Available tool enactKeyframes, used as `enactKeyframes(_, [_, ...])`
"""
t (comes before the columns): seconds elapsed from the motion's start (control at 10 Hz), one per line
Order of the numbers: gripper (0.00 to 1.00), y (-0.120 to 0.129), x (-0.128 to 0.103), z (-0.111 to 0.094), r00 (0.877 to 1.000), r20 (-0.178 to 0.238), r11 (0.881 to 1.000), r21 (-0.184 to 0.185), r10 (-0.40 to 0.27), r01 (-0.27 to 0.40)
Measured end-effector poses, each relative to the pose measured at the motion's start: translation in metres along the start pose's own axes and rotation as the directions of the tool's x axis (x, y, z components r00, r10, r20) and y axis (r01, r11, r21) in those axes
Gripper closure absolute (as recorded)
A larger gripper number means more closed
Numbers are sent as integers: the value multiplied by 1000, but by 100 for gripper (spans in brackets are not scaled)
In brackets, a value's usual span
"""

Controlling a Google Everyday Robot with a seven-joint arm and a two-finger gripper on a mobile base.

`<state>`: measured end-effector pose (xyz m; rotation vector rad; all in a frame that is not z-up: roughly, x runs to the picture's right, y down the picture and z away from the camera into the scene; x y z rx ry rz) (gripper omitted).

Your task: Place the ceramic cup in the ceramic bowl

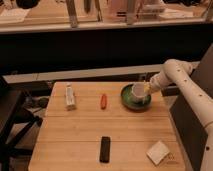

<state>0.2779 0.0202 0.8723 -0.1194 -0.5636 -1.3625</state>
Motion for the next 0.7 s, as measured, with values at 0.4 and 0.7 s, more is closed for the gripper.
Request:
enactKeyframes(0.4, [20, -12, -1, -12, 999, -28, 1000, 8, -25, 25])
enactKeyframes(0.7, [20, -28, -1, -31, 995, -77, 998, 20, -64, 66])
